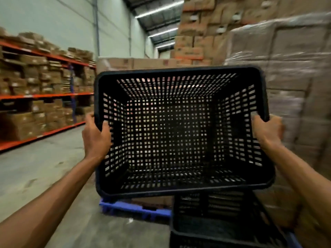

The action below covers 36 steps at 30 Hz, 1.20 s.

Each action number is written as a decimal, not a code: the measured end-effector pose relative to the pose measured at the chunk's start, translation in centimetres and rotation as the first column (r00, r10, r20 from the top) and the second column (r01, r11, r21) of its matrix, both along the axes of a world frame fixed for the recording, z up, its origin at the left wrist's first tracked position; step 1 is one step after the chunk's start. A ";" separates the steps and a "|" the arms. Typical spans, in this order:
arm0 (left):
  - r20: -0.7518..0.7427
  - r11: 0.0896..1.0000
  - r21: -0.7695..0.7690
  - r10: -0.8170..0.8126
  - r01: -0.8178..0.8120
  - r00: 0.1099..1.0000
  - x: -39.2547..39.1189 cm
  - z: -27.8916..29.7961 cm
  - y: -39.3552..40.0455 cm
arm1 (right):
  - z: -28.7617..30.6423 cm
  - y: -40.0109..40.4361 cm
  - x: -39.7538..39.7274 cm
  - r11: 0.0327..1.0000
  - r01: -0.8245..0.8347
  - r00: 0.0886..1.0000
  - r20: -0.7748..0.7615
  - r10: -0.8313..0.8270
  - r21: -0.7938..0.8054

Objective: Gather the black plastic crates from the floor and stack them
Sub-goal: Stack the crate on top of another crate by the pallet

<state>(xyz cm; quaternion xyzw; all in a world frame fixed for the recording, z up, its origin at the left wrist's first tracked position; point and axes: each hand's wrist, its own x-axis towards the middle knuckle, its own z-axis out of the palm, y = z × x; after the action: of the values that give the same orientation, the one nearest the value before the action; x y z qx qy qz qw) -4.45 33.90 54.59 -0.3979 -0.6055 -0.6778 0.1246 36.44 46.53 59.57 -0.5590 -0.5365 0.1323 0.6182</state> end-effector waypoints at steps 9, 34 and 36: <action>-0.044 0.972 -0.139 -0.196 0.188 0.980 15.2 -0.4 14.1 | -0.9 6.4 18.6 0.984 0.061 0.996 0.069 -0.050 -0.165; 0.126 0.466 -0.840 -0.334 0.280 0.934 16.8 -12.8 24.7 | -14.6 20.2 22.6 0.656 0.073 0.846 0.395 0.358 -0.751; 0.131 0.464 -0.837 -0.347 0.291 0.929 16.8 -13.1 25.1 | -15.4 20.4 22.9 0.665 0.033 0.852 0.368 0.371 -0.746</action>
<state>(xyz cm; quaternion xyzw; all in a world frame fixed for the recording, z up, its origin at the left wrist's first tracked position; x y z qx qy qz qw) 12.33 58.95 41.50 -0.5331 -0.7672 -0.2987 -0.1947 59.37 66.96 44.14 -0.7175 -0.6286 0.2469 0.1707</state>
